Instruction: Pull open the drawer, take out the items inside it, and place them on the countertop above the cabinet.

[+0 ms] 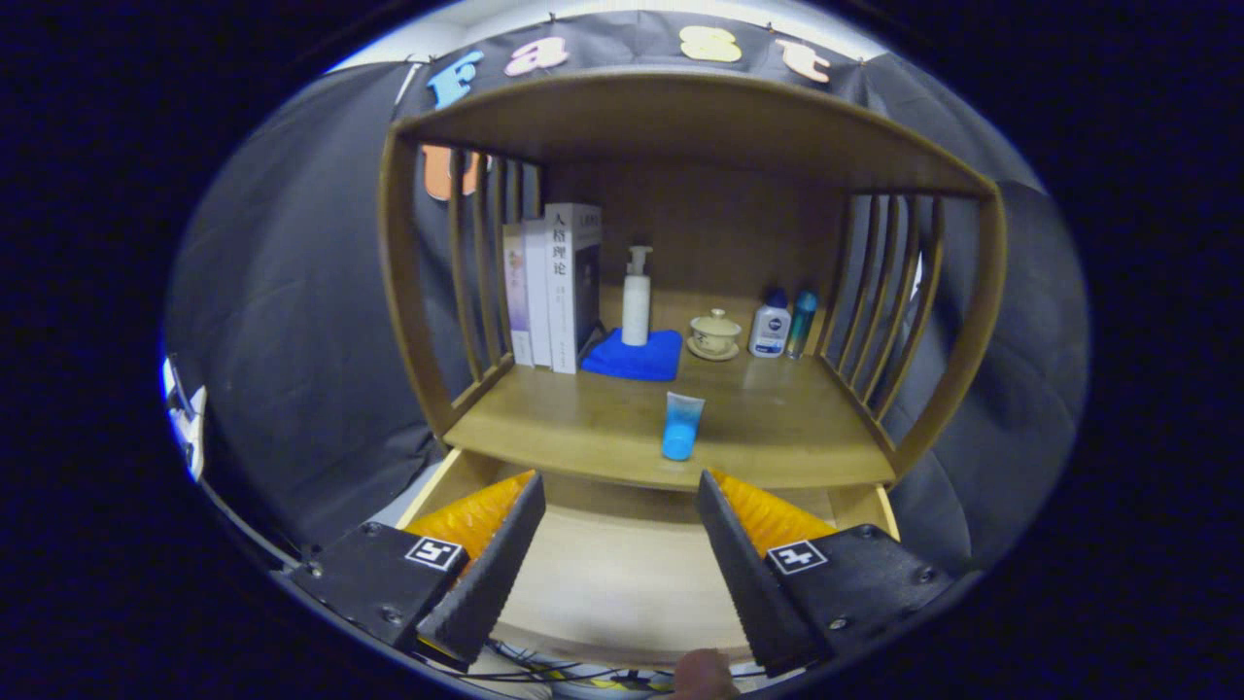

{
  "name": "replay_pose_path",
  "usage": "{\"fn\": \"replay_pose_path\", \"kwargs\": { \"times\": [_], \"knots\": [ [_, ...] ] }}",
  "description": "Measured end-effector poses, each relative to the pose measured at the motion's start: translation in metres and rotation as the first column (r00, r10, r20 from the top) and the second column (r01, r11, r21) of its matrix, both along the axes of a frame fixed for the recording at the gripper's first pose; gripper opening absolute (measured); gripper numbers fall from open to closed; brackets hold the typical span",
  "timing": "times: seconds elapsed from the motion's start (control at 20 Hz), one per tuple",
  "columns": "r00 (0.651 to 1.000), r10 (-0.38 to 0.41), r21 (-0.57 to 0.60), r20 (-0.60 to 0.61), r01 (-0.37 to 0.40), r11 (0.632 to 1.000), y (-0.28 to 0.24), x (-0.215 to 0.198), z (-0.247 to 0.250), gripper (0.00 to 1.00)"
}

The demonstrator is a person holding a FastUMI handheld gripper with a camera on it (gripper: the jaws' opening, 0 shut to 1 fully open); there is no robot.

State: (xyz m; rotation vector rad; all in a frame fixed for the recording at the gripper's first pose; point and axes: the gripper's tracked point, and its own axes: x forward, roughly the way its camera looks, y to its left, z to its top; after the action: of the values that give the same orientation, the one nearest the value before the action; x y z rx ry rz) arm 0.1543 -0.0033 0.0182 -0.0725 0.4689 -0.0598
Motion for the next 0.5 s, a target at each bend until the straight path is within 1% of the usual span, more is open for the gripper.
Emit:
{"fn": "replay_pose_path", "kwargs": {
  "times": [0.15,0.25,0.3,0.5],
  "knots": [
    [0.992,0.003,-0.039,0.127,0.001,0.999,-0.003,-0.039,0.016,0.99],
    [0.983,0.023,-0.034,0.185,-0.017,0.999,0.001,-0.069,0.024,0.99],
    [0.976,0.032,-0.026,0.217,-0.027,0.999,0.004,-0.082,0.028,1.00],
    [0.945,0.037,-0.037,0.324,-0.026,0.999,0.003,-0.124,0.029,1.00]
  ]
}}
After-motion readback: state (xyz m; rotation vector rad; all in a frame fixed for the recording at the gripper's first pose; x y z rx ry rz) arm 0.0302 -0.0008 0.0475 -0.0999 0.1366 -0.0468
